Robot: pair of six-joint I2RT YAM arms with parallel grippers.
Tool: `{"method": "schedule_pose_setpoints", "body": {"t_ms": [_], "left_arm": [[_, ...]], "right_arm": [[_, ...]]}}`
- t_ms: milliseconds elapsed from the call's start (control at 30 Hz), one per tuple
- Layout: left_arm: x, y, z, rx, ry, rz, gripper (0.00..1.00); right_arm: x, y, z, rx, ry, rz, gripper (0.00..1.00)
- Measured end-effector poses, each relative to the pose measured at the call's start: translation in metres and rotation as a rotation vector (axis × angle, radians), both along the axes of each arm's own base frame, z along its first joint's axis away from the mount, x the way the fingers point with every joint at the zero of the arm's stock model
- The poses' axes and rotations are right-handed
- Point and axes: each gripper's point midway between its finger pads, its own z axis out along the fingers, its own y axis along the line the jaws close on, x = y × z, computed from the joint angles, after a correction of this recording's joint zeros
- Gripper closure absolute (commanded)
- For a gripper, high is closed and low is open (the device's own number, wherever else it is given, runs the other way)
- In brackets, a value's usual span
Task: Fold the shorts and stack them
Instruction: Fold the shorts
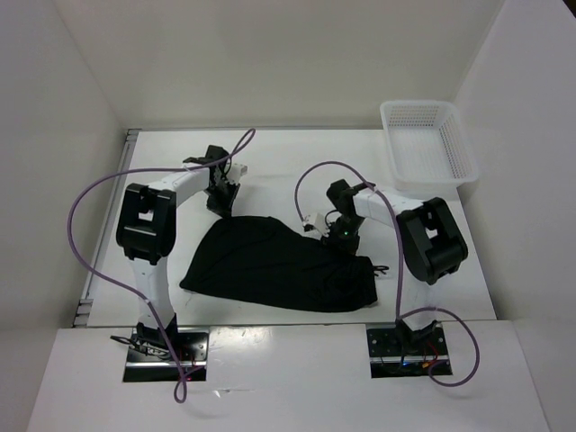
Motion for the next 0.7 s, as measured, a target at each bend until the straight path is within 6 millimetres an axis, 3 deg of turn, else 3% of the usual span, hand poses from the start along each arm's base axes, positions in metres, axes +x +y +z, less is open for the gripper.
{"method": "schedule_pose_setpoints", "body": {"t_ms": [67,133,200,267,333,400,433,467,500,533,633,700], "left_arm": [[0.003,0.003,0.000,0.001,0.007,0.007,1.00],[0.010,0.007,0.001,0.004,0.022,0.021,1.00],[0.029,0.016,0.003,0.015,0.005,0.049,1.00],[0.063,0.034,0.007,0.030,-0.045,0.096,1.00],[0.099,0.053,0.013,0.050,-0.121,0.143,1.00],[0.130,0.073,0.024,0.073,-0.193,0.190,0.93],[0.140,0.080,0.029,0.084,-0.222,0.204,0.84],[0.151,0.084,0.038,0.094,-0.256,0.219,0.69],[0.160,0.086,0.045,0.106,-0.286,0.222,0.37],[0.166,0.086,0.052,0.116,-0.313,0.219,0.27],[0.175,0.083,0.065,0.125,-0.354,0.226,0.15],[0.171,0.081,0.065,0.123,-0.349,0.221,0.13]], "right_arm": [[0.009,0.004,0.000,-0.003,0.015,-0.035,1.00],[0.034,0.014,0.002,0.015,0.003,-0.087,1.00],[0.076,0.025,0.005,0.047,-0.060,-0.168,1.00],[0.126,0.032,0.009,0.086,-0.162,-0.250,0.99],[0.172,0.036,0.016,0.115,-0.262,-0.331,0.64],[0.211,0.034,0.024,0.128,-0.358,-0.411,0.43],[0.224,0.033,0.028,0.129,-0.397,-0.438,0.28],[0.237,0.031,0.032,0.128,-0.436,-0.467,0.25],[0.245,0.030,0.035,0.126,-0.464,-0.493,0.24],[0.251,0.029,0.039,0.125,-0.490,-0.514,0.24],[0.266,0.026,0.054,0.128,-0.553,-0.597,0.25],[0.269,0.023,0.070,0.144,-0.579,-0.654,0.31]]}}
